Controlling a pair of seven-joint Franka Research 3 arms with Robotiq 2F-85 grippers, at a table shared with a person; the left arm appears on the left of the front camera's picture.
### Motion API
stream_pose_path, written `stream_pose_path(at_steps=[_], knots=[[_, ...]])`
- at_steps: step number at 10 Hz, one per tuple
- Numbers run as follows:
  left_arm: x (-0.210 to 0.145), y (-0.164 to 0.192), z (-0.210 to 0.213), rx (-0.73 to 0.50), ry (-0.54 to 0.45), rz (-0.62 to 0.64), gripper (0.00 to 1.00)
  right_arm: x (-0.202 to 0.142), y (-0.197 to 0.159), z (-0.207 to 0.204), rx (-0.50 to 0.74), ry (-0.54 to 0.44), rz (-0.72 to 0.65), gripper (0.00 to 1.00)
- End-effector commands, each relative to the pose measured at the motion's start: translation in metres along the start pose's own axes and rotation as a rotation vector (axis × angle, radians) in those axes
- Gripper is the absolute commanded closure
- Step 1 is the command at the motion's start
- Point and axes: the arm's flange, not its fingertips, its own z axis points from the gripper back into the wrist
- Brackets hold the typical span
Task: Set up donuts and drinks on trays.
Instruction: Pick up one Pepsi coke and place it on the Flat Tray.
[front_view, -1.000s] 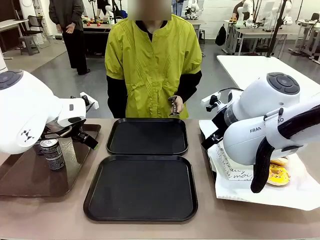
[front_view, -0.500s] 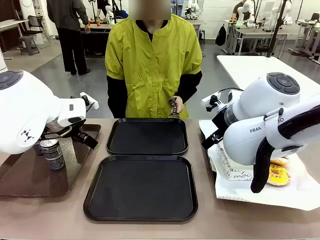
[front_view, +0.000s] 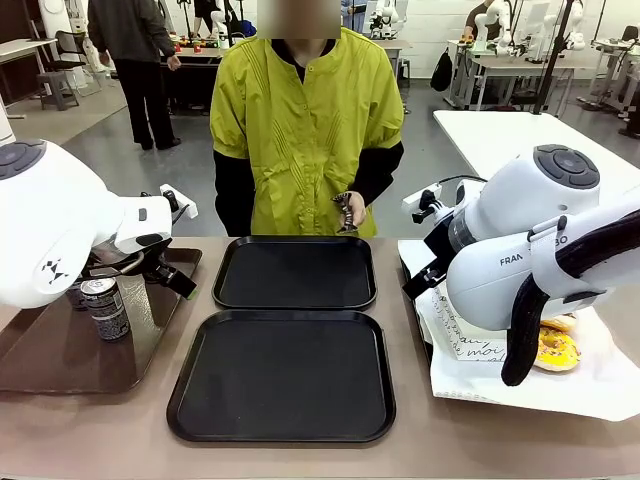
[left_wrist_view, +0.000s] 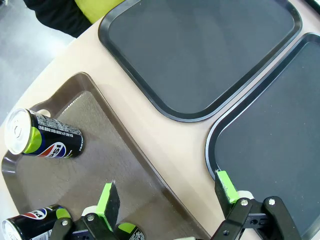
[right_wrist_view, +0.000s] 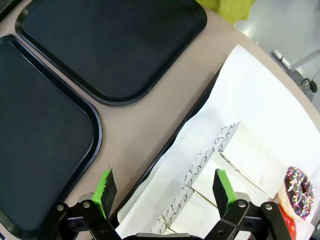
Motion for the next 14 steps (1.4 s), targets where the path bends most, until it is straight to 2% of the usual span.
stream_pose_path(at_steps=[1,3,5,7,9,10,11,14], knots=[[-0.02,-0.001,0.023,-0.02,-0.035,-0.064,0.0,-0.016,0.011,0.025,-0.019,0.022,0.034,0.0],[-0.07,-0.014,0.085,-0.055,-0.01,-0.136,0.0,-0.058,0.037,0.092,-0.076,0.071,0.07,0.0],[-0.119,-0.016,0.129,-0.112,0.062,-0.154,0.0,-0.111,0.058,0.138,-0.038,0.16,0.088,0.0],[-0.162,-0.027,0.163,-0.159,0.098,-0.146,0.0,-0.165,0.073,0.165,0.002,0.21,0.078,0.0],[-0.189,-0.037,0.177,-0.202,0.121,-0.123,0.0,-0.199,0.075,0.165,0.049,0.248,0.042,0.0],[-0.189,-0.039,0.169,-0.149,0.105,-0.105,0.0,-0.197,0.065,0.154,0.014,0.267,0.059,0.0],[-0.044,0.009,0.209,-0.183,0.147,-0.136,0.0,-0.038,0.054,0.212,0.015,0.266,0.084,0.0],[-0.044,0.009,0.209,-0.183,0.147,-0.136,0.0,-0.038,0.054,0.212,0.015,0.266,0.084,0.0]])
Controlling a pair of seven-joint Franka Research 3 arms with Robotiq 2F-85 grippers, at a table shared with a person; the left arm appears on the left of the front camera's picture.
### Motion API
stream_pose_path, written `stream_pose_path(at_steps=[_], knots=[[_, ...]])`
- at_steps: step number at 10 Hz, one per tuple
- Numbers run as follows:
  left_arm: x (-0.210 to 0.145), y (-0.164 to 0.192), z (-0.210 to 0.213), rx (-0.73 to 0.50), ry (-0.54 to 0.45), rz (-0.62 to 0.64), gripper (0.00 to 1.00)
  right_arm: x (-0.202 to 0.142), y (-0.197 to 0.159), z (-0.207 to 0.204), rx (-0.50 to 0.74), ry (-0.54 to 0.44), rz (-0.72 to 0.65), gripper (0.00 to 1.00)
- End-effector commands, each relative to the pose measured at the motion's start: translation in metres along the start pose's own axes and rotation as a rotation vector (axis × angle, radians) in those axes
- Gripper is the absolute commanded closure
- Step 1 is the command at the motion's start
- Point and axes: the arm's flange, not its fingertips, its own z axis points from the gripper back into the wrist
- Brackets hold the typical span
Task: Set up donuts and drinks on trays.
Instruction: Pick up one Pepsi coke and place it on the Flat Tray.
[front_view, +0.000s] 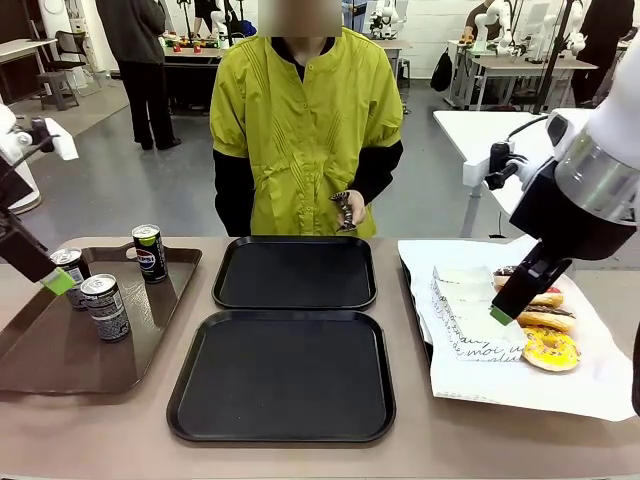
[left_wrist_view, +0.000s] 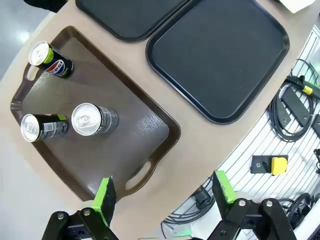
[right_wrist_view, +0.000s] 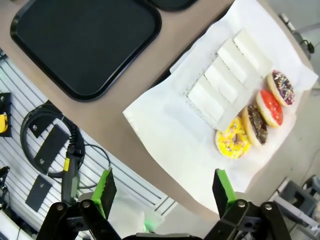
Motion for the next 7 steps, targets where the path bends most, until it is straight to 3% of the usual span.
stream_pose_path(at_steps=[1,2,3,5,7], knots=[[-0.005,-0.002,0.007,-0.002,-0.006,0.0,0.0,-0.004,0.001,0.004,-0.001,0.001,-0.002,0.0],[-0.017,0.032,0.011,-0.379,-0.154,0.254,0.0,-0.029,-0.032,-0.003,0.328,-0.097,-0.192,0.0],[-0.033,0.06,0.016,-0.579,-0.257,0.393,0.0,-0.057,-0.057,-0.011,0.523,-0.17,-0.314,0.0],[-0.069,0.095,0.013,-0.847,-0.375,0.579,0.0,-0.114,-0.1,-0.033,0.827,-0.285,-0.525,0.0],[-0.113,0.133,0.001,-1.01,-0.466,0.756,0.0,-0.168,-0.15,-0.059,0.976,-0.335,-0.698,0.0]])
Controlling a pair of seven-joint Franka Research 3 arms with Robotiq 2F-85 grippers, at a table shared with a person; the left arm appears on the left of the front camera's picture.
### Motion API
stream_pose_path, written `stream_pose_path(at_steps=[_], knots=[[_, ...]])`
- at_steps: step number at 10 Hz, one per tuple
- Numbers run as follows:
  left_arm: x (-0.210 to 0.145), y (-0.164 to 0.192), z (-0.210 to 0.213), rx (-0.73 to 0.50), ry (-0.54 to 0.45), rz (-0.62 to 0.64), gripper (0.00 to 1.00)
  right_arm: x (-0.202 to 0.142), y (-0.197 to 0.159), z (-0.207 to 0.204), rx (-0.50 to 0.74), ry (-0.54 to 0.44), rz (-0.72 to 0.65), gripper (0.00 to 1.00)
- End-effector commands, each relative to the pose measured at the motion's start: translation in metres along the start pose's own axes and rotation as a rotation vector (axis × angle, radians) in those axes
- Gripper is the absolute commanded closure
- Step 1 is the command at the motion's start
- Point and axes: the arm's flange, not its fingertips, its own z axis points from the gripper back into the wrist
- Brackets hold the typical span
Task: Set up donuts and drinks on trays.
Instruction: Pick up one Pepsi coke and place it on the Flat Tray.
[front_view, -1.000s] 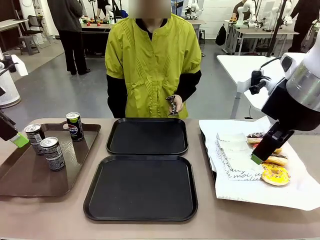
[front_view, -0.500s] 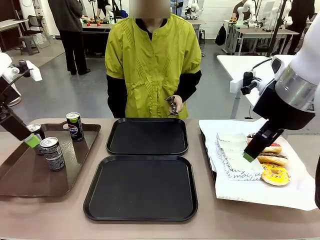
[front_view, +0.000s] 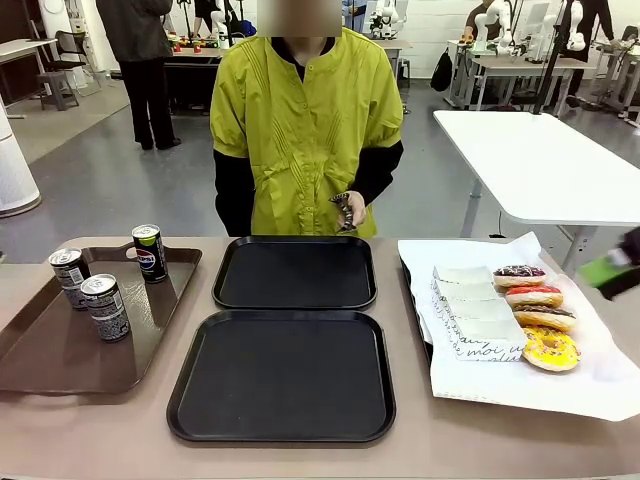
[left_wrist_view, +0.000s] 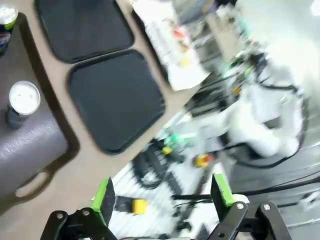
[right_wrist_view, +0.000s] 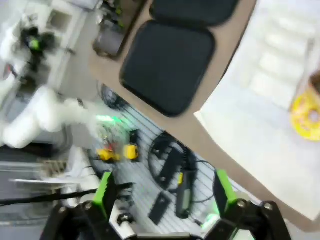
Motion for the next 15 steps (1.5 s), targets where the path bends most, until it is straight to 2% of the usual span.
stream_pose_path(at_steps=[1,4,6,7,11,13,15], knots=[[0.0,0.034,0.022,-0.22,-0.196,0.265,0.0,-0.042,-0.064,-0.01,0.202,-0.139,-0.237,0.0],[-0.014,0.069,0.052,-0.195,-0.212,0.363,0.0,-0.069,-0.106,0.029,0.252,-0.305,-0.29,0.0],[-0.017,0.082,0.059,-0.167,-0.211,0.392,0.0,-0.079,-0.114,0.051,0.228,-0.39,-0.286,0.0],[-0.019,0.088,0.062,-0.161,-0.211,0.402,0.0,-0.081,-0.114,0.064,0.21,-0.4,-0.282,0.0],[-0.018,0.091,0.056,-0.128,-0.186,0.4,0.0,-0.062,-0.107,0.102,0.168,-0.256,-0.198,0.0],[-0.018,0.091,0.057,-0.141,-0.202,0.433,0.0,-0.047,-0.113,0.104,0.167,-0.209,-0.216,0.0],[-0.018,0.091,0.057,-0.141,-0.202,0.433,0.0,-0.047,-0.122,0.098,0.193,-0.15,-0.235,0.0]])
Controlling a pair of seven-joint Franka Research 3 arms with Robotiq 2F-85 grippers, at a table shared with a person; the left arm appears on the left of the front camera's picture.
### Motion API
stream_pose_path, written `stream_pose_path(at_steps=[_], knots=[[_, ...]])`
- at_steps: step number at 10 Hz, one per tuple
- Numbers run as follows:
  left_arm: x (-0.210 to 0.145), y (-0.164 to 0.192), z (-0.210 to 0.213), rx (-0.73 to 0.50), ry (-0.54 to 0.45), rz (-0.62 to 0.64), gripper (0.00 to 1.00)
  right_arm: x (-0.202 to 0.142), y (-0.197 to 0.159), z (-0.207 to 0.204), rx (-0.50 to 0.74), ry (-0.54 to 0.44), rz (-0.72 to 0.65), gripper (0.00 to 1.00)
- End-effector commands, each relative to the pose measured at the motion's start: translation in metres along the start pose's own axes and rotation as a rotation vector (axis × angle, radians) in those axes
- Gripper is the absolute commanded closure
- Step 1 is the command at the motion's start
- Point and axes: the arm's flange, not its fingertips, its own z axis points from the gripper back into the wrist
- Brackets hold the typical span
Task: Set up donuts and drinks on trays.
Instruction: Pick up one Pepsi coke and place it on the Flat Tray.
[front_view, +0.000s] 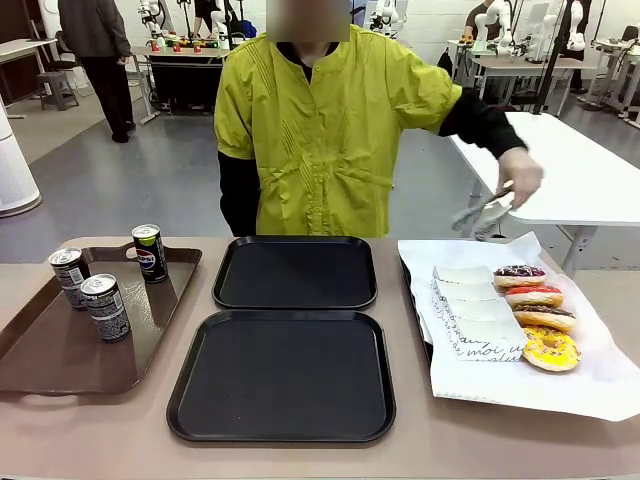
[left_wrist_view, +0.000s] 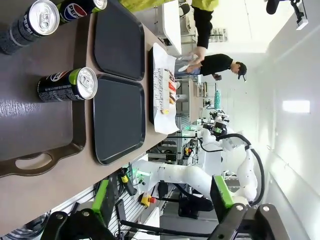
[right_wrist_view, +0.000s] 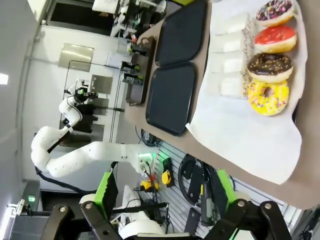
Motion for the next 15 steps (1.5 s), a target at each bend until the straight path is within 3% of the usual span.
stream_pose_path(at_steps=[1,11,13,15], knots=[[0.0,0.0,0.001,-0.009,-0.002,-0.001,0.0,-0.003,0.007,0.003,-0.006,-0.026,0.014,0.0],[0.0,0.0,0.0,0.001,0.0,0.001,0.0,-0.003,0.007,0.003,-0.006,-0.026,0.014,0.0],[0.003,-0.043,-0.015,0.142,0.007,-0.139,0.0,-0.003,0.007,0.003,-0.006,-0.026,0.014,0.0],[0.031,-0.104,-0.061,0.396,0.054,-0.265,0.0,-0.003,0.007,0.003,-0.006,-0.026,0.014,0.0]])
